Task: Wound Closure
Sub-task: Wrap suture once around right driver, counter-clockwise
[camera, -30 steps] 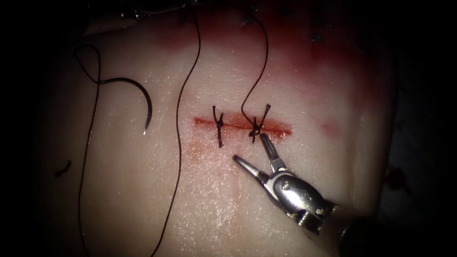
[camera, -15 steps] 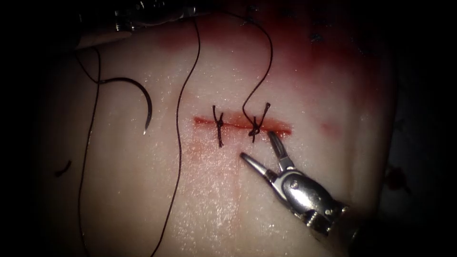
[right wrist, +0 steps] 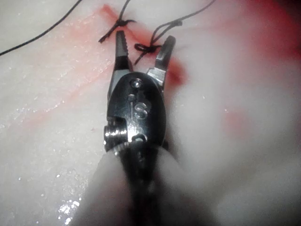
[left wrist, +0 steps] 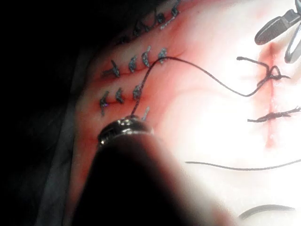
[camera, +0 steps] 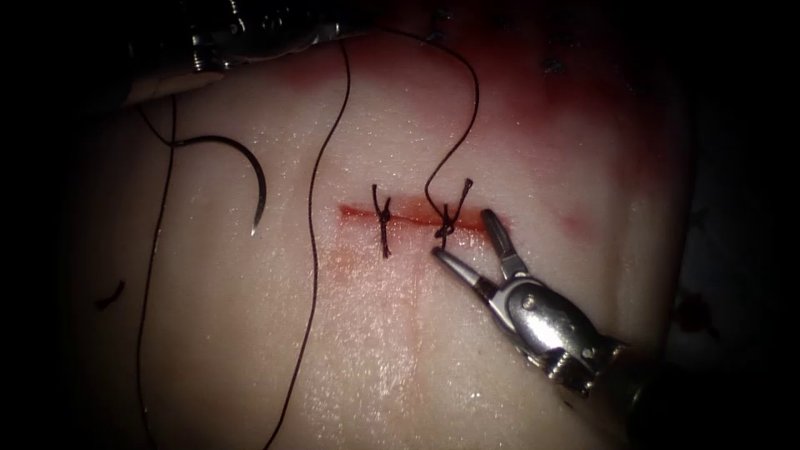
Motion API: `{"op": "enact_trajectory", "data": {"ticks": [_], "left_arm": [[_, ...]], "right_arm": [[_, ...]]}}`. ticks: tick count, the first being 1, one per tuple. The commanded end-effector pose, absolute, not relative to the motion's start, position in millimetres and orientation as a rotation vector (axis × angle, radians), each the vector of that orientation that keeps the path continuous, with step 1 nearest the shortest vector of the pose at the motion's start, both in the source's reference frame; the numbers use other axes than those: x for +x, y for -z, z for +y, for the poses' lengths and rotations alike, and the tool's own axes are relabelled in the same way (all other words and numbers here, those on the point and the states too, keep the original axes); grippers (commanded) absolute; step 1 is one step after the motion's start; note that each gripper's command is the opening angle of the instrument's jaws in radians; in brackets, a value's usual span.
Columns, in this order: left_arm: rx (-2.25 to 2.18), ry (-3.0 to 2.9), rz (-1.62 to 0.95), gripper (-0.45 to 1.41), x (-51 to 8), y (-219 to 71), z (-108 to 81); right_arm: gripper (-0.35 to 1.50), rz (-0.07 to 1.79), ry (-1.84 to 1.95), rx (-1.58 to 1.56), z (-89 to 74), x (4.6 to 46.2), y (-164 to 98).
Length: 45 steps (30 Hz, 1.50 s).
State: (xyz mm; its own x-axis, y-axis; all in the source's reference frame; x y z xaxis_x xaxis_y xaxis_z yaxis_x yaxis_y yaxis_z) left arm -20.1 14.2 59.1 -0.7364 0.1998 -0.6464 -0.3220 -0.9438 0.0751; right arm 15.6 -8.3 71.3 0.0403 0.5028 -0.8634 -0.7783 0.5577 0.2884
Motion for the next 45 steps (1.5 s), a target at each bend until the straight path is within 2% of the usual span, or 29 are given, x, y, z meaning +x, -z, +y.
{"op": "enact_trajectory", "data": {"ticks": [1, 12, 19, 28, 35, 36, 37, 40, 41, 42, 45], "left_arm": [[-0.974, -2.671, 0.271, -0.35, -20.5, -59, 15.1], [-1.004, -2.624, 0.452, -0.35, -18.9, -51, 13.5], [-1.087, -2.625, 0.467, -0.35, -19.4, -46, 8.0], [-1.274, -2.589, 0.443, -0.35, -18.5, -37, -1.1], [-1.354, -2.558, 0.416, -0.35, -18.3, -33, -3.4], [-1.42, -2.527, 0.39, -0.35, -18.3, -32, -3.8], [-1.42, -2.527, 0.39, -0.35, -18.3, -32, -3.8], [-1.468, -2.496, 0.357, -0.35, -18.4, -31, -4.2], [-1.475, -2.496, 0.354, -0.35, -18.6, -31, -4.4], [-1.48, -2.495, 0.356, -0.35, -18.7, -31, -4.6], [-1.501, -2.486, 0.328, -0.35, -19.0, -31, -5.3]], "right_arm": [[1.03, 1.169, -0.999, -0.29, -8.5, 16.0, -72], [0.99, 1.168, -0.981, -0.282, -9.7, 15.8, -73], [1.01, 1.17, -0.97, -0.271, -10.3, 15.3, -72], [0.91, 1.18, -0.955, -0.253, -10.4, 13.2, -72], [0.91, 1.195, -0.934, -0.219, -9.0, 12.7, -72], [0.69, 1.214, -0.892, -0.197, -8.4, 12.7, -72], [0.69, 1.214, -0.892, -0.197, -8.4, 12.7, -72], [0.02, 1.241, -0.817, -0.17, -7.2, 12.7, -71], [-0.28, 1.252, -0.785, -0.16, -6.9, 12.7, -70], [-0.35, 1.261, -0.756, -0.152, -6.5, 12.7, -70], [-0.35, 1.283, -0.661, -0.146, -4.9, 12.7, -69]]}}
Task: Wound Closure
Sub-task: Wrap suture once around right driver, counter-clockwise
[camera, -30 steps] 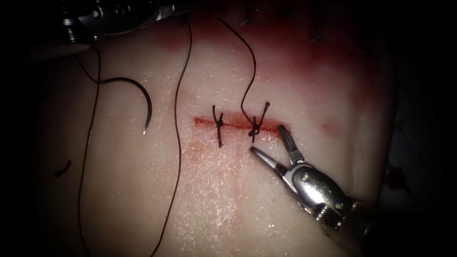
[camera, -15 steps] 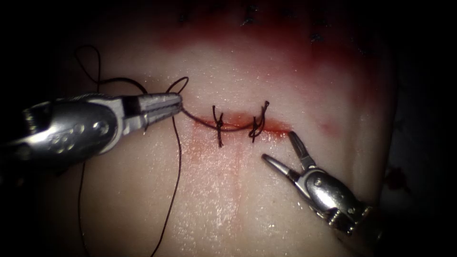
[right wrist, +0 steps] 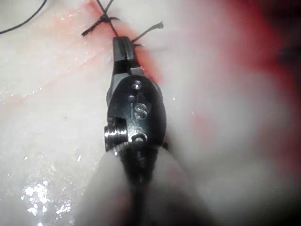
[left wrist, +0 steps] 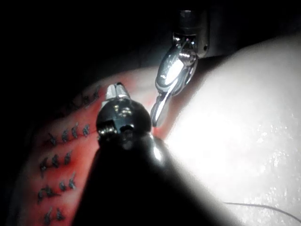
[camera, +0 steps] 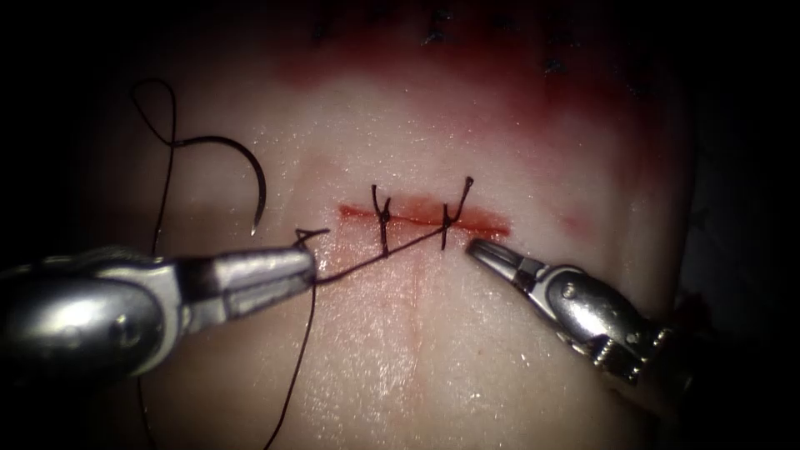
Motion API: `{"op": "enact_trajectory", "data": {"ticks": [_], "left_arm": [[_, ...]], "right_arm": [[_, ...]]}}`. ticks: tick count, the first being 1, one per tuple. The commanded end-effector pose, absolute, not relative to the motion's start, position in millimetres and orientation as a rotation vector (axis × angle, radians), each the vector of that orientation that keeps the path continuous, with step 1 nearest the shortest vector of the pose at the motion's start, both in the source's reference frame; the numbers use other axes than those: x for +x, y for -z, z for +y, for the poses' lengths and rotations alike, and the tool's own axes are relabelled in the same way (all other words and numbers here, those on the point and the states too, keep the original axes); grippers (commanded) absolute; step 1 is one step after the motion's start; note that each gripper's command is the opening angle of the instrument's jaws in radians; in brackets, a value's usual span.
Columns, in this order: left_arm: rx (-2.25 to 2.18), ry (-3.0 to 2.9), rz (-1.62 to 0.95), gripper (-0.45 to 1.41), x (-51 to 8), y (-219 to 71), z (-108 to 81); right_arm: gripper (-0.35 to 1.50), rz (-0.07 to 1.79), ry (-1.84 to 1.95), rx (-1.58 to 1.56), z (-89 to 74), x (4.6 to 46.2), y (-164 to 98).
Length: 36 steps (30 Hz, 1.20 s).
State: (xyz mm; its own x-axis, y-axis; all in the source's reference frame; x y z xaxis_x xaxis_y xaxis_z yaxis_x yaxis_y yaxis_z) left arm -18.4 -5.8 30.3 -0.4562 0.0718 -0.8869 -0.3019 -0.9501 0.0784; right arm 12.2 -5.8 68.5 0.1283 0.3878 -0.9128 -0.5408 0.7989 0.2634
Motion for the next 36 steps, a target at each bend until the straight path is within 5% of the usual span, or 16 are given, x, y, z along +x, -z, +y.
{"op": "enact_trajectory", "data": {"ticks": [1, 17, 36], "left_arm": [[-1.508, -2.486, 0.325, -0.35, -19.1, -31, -5.4], [-1.451, -2.489, 0.327, -0.35, -22.8, -39, -2.0], [-1.327, -2.574, 0.338, -0.35, -25.1, -54, 3.3]], "right_arm": [[-0.35, 1.287, -0.621, -0.143, -4.2, 12.7, -68], [-0.35, 1.223, -0.229, 0.079, 3.6, 17.3, -68], [-0.35, 1.483, -0.159, 0.246, -1.2, 17.9, -66]]}}
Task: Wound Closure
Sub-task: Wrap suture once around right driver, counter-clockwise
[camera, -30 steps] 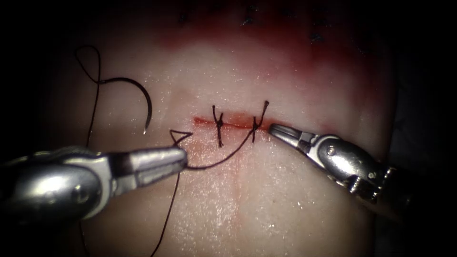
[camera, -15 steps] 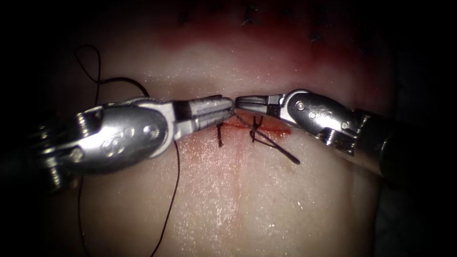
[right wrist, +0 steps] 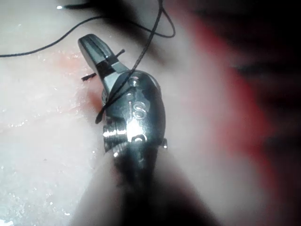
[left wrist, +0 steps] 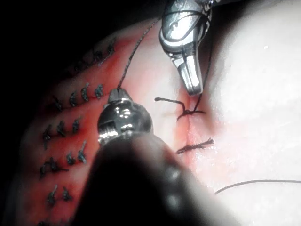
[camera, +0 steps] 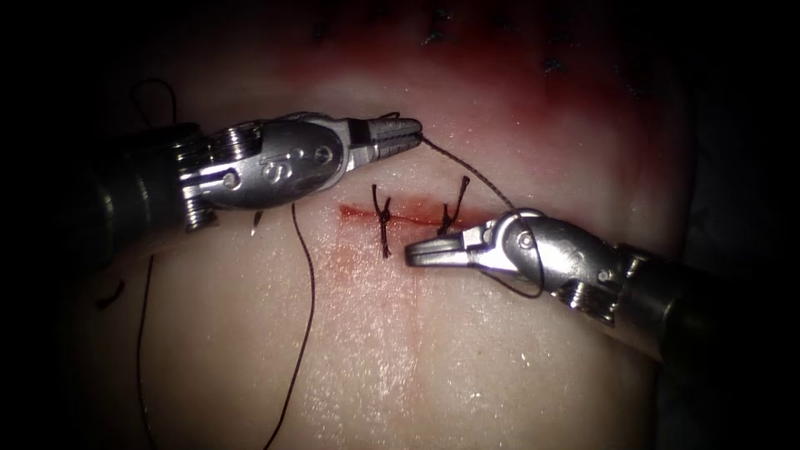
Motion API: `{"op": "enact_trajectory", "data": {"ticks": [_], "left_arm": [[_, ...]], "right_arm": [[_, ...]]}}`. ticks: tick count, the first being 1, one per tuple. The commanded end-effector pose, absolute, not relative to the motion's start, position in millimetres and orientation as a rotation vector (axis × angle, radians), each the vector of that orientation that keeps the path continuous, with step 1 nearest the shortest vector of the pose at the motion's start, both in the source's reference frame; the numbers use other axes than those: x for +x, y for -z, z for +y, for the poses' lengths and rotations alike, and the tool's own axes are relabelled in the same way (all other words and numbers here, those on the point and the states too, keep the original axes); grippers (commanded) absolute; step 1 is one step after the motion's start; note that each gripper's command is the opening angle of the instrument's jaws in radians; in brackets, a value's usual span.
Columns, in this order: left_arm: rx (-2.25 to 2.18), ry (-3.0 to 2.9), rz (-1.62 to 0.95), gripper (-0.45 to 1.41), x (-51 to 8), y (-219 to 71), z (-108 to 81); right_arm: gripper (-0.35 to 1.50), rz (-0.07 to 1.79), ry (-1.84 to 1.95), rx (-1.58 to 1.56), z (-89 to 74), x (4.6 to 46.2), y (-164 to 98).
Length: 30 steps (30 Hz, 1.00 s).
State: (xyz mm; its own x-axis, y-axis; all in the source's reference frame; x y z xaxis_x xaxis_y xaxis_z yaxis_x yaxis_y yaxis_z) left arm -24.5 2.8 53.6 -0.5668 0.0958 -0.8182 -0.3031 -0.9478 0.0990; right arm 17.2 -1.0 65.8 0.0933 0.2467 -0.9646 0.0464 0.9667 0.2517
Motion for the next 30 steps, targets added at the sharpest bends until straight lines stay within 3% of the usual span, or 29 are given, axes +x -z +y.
{"op": "enact_trajectory", "data": {"ticks": [1, 6, 18, 19, 20, 21, 22, 30], "left_arm": [[-1.317, -2.571, 0.325, -0.35, -25.4, -55.3, 2.9], [-1.288, -2.578, 0.295, -0.35, -26.8, -58.9, 0.8], [-1.317, -2.567, 0.279, -0.35, -26.7, -59.4, -1.5], [-1.319, -2.57, 0.28, -0.35, -26.9, -59.5, -1.8], [-1.318, -2.571, 0.277, -0.35, -27.3, -59.6, -2.4], [-1.315, -2.577, 0.276, -0.35, -27.5, -59.7, -2.8], [-1.312, -2.578, 0.278, -0.35, -27.7, -59.9, -3.4], [-1.303, -2.571, 0.278, -0.35, -28.2, -60.4, -5.7]], "right_arm": [[-0.35, 1.528, -0.181, 0.243, -1.6, 18.1, -66.5], [-0.35, 1.714, -0.391, 0.17, -2.1, 18.4, -66.4], [-0.35, 1.695, -0.749, -0.063, -0.4, 16.9, -64.9], [-0.21, 1.662, -0.793, -0.07, -0.4, 16.9, -64.9], [0.29, 1.617, -0.859, -0.085, -0.4, 17.0, -64.9], [0.57, 1.593, -0.902, -0.086, -0.5, 17.0, -64.9], [0.74, 1.558, -0.957, -0.079, -0.6, 17.0, -65.0], [0.71, 1.428, -1.103, -0.088, -1.0, 16.0, -65.2]]}}
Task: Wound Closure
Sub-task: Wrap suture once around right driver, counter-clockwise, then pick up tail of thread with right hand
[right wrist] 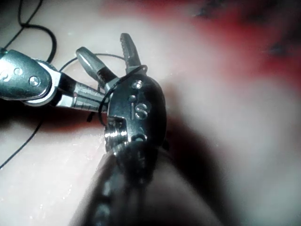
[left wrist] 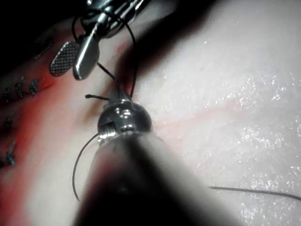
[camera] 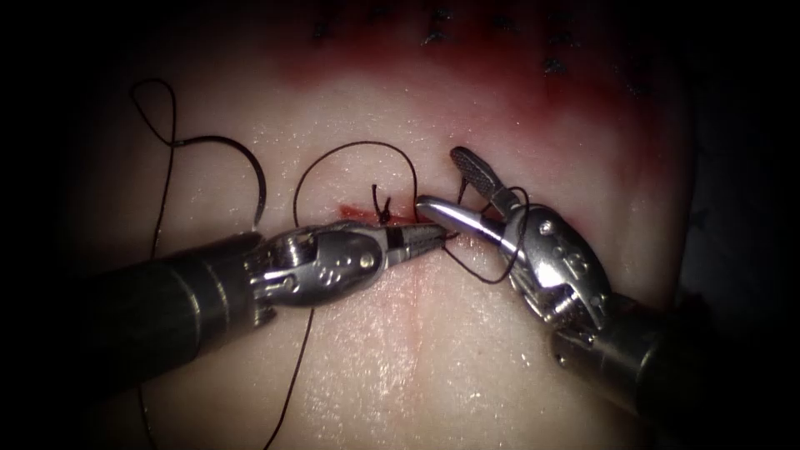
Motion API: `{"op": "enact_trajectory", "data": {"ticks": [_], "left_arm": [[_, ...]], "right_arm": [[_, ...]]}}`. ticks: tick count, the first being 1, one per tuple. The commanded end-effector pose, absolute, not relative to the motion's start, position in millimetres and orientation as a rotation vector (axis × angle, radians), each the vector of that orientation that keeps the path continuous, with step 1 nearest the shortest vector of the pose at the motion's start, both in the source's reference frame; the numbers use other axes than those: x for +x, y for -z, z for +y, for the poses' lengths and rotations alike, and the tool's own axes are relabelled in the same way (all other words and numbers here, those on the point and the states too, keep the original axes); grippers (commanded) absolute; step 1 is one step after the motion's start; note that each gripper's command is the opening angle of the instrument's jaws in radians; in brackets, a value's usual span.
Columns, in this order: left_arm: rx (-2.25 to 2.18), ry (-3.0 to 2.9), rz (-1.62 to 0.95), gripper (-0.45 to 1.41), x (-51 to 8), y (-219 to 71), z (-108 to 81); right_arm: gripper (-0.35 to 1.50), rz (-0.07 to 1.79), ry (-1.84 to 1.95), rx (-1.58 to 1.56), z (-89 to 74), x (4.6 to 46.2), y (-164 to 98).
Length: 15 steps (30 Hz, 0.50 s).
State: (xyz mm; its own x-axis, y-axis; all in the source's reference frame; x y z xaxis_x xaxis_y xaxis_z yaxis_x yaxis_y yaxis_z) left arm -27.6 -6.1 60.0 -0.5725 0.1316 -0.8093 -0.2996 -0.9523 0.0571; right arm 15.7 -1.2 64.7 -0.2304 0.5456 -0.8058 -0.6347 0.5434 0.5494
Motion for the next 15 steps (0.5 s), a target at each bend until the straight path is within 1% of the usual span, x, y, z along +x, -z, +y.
{"op": "enact_trajectory", "data": {"ticks": [1, 3, 5, 7, 9, 10, 15], "left_arm": [[-1.303, -2.572, 0.279, -0.35, -28.2, -60.4, -5.8], [-1.306, -2.566, 0.28, -0.35, -28.7, -60.6, -6.1], [-1.305, -2.566, 0.282, -0.35, -28.8, -60.6, -6.2], [-1.298, -2.574, 0.28, -0.35, -29.1, -60.8, -6.6], [-1.299, -2.575, 0.282, -0.35, -29.2, -60.8, -6.7], [-1.297, -2.578, 0.281, -0.35, -29.2, -60.9, -7.0], [-1.294, -2.587, 0.275, -0.35, -29.3, -60.9, -7.4]], "right_arm": [[0.71, 1.412, -1.125, -0.099, -1.0, 15.9, -65.3], [0.71, 1.349, -1.26, -0.072, -0.8, 15.1, -66.5], [0.71, 1.333, -1.27, -0.071, -0.6, 14.9, -66.8], [0.76, 1.275, -1.334, -0.019, 0.1, 14.5, -68.3], [0.76, 1.27, -1.337, 0.006, 0.3, 14.5, -68.8], [0.72, 1.27, -1.316, 0.036, 0.4, 14.5, -69.6], [0.76, 1.275, -1.335, 0.146, 0.1, 14.5, -71.6]]}}
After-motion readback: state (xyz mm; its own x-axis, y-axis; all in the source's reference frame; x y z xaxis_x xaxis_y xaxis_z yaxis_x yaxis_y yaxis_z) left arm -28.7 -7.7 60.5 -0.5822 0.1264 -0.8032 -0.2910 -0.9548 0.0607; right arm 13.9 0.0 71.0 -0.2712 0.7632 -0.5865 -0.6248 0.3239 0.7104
